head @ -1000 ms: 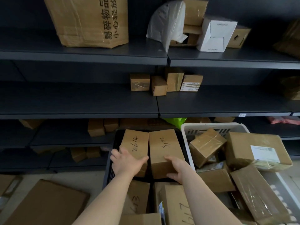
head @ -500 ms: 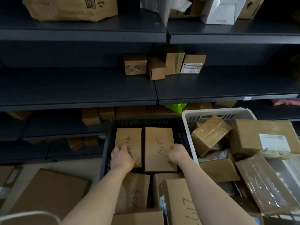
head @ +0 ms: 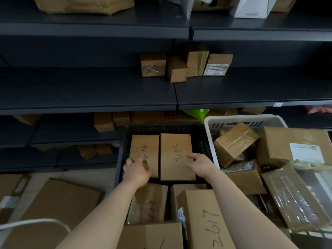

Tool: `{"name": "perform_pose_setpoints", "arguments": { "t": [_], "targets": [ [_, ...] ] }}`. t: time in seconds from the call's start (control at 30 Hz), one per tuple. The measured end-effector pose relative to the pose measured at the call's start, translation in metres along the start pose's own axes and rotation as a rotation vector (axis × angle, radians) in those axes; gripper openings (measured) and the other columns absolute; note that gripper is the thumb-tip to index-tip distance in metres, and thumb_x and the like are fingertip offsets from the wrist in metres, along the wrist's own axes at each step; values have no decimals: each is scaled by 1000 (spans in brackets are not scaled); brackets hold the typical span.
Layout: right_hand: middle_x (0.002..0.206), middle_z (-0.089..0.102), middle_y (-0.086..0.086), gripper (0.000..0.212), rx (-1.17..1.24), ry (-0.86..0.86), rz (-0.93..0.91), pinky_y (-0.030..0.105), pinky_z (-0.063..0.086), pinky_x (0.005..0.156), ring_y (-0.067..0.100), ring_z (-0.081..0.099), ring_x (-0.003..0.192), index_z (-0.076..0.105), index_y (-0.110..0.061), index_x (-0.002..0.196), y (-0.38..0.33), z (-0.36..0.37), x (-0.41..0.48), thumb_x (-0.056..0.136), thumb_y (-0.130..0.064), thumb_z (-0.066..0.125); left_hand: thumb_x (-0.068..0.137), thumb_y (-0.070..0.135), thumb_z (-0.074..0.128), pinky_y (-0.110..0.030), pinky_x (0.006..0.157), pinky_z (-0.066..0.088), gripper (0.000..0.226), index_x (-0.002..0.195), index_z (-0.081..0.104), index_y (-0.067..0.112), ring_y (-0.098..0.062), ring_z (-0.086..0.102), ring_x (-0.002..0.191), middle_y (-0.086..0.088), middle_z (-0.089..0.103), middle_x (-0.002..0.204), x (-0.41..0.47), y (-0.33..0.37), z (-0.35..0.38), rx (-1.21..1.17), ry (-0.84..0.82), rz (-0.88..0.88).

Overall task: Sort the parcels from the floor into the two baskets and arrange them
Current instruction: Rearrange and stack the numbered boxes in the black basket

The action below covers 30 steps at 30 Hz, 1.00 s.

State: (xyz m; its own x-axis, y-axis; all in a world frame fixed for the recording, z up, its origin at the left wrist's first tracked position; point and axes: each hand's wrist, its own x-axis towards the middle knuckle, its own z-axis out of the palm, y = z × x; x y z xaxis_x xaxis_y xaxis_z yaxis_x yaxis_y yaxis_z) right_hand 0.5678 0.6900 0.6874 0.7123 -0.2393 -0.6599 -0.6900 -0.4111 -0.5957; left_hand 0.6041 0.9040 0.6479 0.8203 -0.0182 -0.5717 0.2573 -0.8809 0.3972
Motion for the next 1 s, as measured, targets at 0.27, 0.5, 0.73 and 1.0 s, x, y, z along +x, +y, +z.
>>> {"name": "perform_pose_setpoints", "arguments": {
  "t": [0.27,0.5,0.73,1.0],
  "targets": [
    [145,49,3,65,-180,33,-89,28,41,97,20,51,126,41,-16,148,18,-23,-64,90,-29,68,83,52,65,-44,115,31,83,151,28,21,-25,31,141,-7,29,156,-60,13,-7,-73,-48,156],
    [153,31,10,102,-408,49,40,40,41,109,29,37,137,23,-23,154,61,-10,-105,70,-53,73,75,50,75,-29,98,43,78,141,43,24,-17,47,127,-1,45,145,-114,8,-1,42,-235,202],
    [141,42,10,106,-430,149,126,40,46,103,29,48,127,26,-12,146,85,5,-121,67,-64,73,88,57,56,-35,108,40,65,143,44,25,-16,47,130,2,47,146,-150,17,33,110,-256,295],
    [128,57,7,76,81,83,23,29,46,92,22,57,110,40,-11,147,97,-16,-126,82,-28,76,94,47,52,-36,99,46,35,113,63,20,-17,60,109,3,65,113,-159,32,47,-12,-230,247]
  ]
}}
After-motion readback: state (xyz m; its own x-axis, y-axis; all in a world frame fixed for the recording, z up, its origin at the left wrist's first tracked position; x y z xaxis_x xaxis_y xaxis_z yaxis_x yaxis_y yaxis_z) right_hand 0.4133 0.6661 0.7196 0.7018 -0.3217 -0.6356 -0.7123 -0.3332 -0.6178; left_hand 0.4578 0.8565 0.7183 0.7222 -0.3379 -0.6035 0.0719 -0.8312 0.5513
